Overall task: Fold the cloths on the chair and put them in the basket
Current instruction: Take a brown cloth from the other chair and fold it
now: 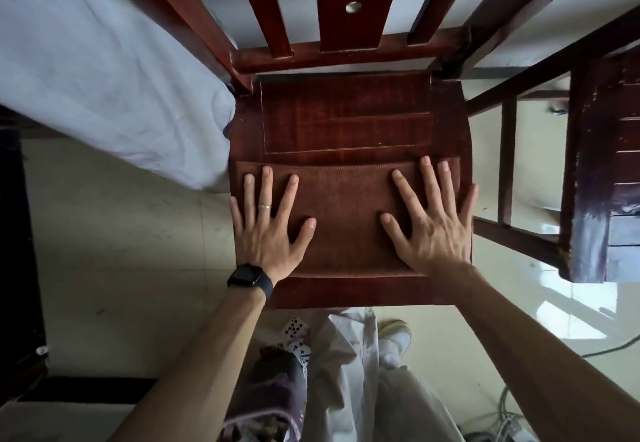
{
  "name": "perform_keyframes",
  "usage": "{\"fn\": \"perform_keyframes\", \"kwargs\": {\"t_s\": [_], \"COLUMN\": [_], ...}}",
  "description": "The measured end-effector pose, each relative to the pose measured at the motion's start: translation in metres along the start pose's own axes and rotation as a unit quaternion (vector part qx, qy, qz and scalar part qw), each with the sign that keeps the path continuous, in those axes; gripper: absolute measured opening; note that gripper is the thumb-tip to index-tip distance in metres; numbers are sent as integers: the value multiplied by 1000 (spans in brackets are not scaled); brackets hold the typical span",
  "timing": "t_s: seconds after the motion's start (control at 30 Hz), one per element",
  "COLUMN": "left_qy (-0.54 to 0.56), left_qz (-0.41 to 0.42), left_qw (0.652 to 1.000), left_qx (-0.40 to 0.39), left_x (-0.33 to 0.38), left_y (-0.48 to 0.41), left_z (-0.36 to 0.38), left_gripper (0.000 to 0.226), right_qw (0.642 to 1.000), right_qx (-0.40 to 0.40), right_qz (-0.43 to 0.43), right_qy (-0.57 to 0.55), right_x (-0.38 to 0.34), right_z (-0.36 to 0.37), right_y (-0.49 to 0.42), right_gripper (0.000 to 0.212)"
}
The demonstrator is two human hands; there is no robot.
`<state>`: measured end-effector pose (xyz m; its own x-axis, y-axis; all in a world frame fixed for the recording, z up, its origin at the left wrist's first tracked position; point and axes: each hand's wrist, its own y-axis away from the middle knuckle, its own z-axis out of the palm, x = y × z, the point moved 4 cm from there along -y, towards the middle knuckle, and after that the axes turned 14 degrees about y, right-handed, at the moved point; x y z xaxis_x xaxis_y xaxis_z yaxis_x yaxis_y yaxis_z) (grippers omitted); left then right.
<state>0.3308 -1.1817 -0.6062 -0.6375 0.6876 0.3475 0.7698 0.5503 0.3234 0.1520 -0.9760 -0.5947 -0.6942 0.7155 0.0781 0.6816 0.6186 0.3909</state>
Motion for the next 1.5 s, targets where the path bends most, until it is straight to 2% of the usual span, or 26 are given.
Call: {"fn": "perform_keyframes", "kwargs": {"t_s": [0.13,0.27,0.33,0.4,0.47,0.53,0.57,0.63,0.7,0.77,0.83,0.9,0.97,1.03,1.13,1.2,1.3,1.5], "left_qy": [-66,-121,-136,-131,-67,73,143,232,287,342,378,405,438,504,613,637,630,579], "left_qz": [100,235,270,268,218,126,66,-63,-198,-322,-384,-401,-412,-426,-445,-450,-439,-380], "left_qw": [992,959,945,945,967,989,987,965,927,877,841,822,799,751,652,624,638,720], "left_qx": [-47,-101,-122,-131,-109,-35,16,106,141,106,44,4,11,28,38,44,58,44], "left_x": [16,82,122,154,172,174,166,142,116,101,98,100,99,97,98,100,102,105], "left_y": [-35,-85,-102,-106,-91,-59,-35,23,83,125,145,151,152,154,163,174,193,230], "left_z": [-24,-34,-30,-23,-16,-16,-17,-10,5,22,40,50,55,57,45,31,7,-34], "left_gripper": [71,72,73,76,80,76,72,59,46,33,31,30,25,21,17,19,23,13], "right_qw": [998,988,981,975,955,913,887,848,846,859,870,879,887,878,818,783,759,742], "right_qx": [-27,-80,-100,-103,-86,-70,-72,-99,-133,-173,-204,-212,-192,-176,-168,-159,-141,-148], "right_qz": [58,117,136,149,191,261,294,335,327,299,271,248,234,240,271,289,309,313], "right_qy": [-5,-68,-95,-133,-209,-307,-348,-399,-400,-376,-359,-349,-348,-375,-478,-527,-555,-574], "right_x": [9,11,4,-4,-3,9,17,35,48,57,62,65,65,63,54,51,47,33], "right_z": [-4,6,8,8,8,7,9,15,19,20,17,14,12,13,14,12,3,-24], "right_y": [39,111,140,155,159,156,153,145,134,124,120,120,124,131,144,159,187,247], "right_gripper": [80,82,83,81,72,55,47,33,27,27,29,29,28,26,20,17,18,13]}}
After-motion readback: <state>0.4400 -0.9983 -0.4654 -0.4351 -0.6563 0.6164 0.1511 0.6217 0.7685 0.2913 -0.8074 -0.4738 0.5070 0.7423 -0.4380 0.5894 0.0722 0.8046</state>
